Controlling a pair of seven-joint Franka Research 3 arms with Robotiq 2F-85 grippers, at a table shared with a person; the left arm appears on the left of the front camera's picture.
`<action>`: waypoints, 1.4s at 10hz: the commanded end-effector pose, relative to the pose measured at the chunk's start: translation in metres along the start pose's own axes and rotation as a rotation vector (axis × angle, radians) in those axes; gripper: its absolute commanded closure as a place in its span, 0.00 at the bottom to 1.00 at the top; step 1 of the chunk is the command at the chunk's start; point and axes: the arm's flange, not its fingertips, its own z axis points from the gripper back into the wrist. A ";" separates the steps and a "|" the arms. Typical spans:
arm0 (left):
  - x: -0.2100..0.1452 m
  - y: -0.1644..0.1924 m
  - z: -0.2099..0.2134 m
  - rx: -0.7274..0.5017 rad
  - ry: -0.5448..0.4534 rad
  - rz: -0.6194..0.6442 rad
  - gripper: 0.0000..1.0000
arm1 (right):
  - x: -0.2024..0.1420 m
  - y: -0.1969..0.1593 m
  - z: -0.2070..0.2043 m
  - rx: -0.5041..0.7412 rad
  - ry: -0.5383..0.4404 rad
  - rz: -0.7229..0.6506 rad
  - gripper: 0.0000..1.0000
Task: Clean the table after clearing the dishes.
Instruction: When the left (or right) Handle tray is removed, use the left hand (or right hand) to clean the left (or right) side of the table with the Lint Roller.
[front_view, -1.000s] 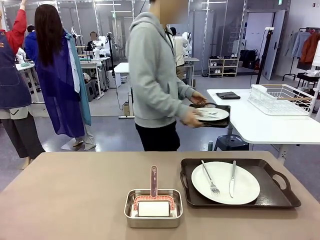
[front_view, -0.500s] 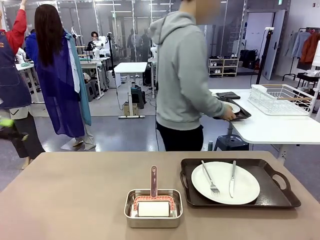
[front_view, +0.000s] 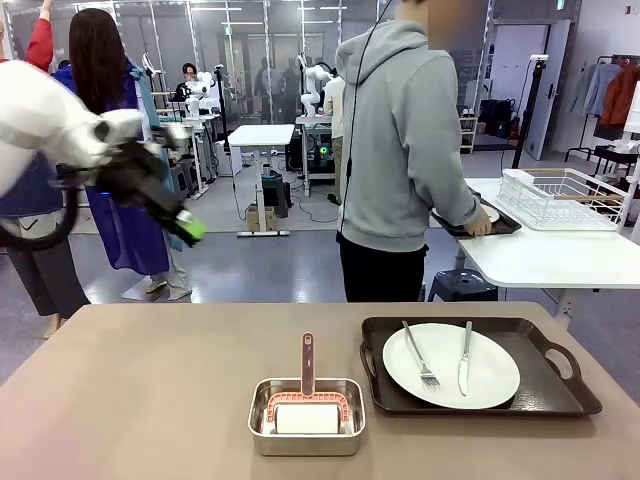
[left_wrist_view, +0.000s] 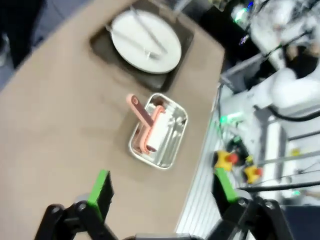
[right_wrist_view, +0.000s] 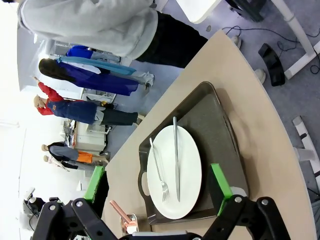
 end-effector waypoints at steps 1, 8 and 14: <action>0.041 0.004 -0.037 0.107 0.196 -0.079 0.00 | -0.002 0.000 0.001 0.007 0.004 0.014 0.00; 0.127 0.003 -0.181 0.074 0.647 -0.377 0.00 | -0.002 0.000 0.001 0.007 0.004 0.014 0.00; 0.117 0.003 -0.187 0.070 0.620 -0.345 0.00 | -0.002 0.000 0.001 0.007 0.004 0.014 0.00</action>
